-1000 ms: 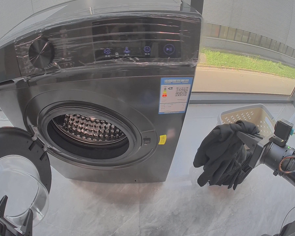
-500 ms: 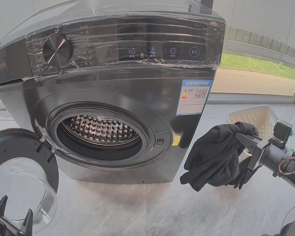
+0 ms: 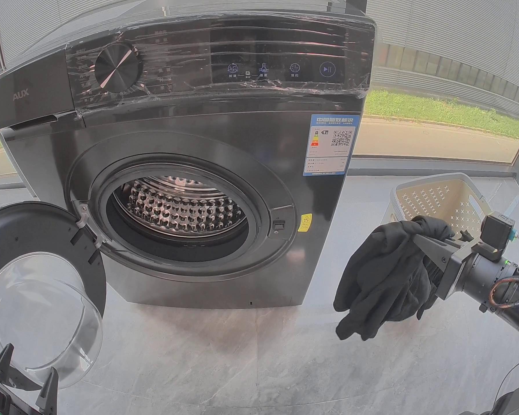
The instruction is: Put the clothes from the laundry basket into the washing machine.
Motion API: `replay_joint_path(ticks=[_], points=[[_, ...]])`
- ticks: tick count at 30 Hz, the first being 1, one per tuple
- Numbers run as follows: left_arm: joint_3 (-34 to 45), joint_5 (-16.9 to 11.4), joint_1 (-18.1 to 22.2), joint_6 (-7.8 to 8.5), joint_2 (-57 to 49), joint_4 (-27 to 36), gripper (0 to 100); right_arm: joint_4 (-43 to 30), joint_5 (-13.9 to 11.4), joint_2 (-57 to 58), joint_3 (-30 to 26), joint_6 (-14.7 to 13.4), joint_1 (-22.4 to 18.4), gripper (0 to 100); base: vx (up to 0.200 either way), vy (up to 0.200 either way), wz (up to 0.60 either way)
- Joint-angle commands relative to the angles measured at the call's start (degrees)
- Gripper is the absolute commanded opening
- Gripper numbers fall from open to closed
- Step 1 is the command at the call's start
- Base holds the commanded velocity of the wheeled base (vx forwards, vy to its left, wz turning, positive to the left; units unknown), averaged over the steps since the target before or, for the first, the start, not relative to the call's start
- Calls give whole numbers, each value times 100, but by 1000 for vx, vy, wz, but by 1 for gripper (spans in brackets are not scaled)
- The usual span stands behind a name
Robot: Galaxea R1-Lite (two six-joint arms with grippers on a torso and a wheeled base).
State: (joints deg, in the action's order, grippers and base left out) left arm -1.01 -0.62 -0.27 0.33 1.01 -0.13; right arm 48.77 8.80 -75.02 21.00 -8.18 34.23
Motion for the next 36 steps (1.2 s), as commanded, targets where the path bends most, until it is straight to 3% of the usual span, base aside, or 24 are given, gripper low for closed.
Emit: replay_joint_path(ticks=[1, 19, 28, 36], points=[[92, 1, 0, -7, -101, -4, 100, 0, -1, -21, 0, 1, 5, 0, 0, 200, 0], [92, 1, 0, 2, -101, -4, 100, 9, -10, -39, 0, 1, 13, 0, 0, 200, 0], [92, 1, 0, 2, -101, -4, 100, 9, -10, -39, 0, 1, 13, 0, 0, 0, 0], [92, 1, 0, 2, -101, -4, 100, 0, -10, -39, 0, 1, 13, 0, -200, 0, 0]])
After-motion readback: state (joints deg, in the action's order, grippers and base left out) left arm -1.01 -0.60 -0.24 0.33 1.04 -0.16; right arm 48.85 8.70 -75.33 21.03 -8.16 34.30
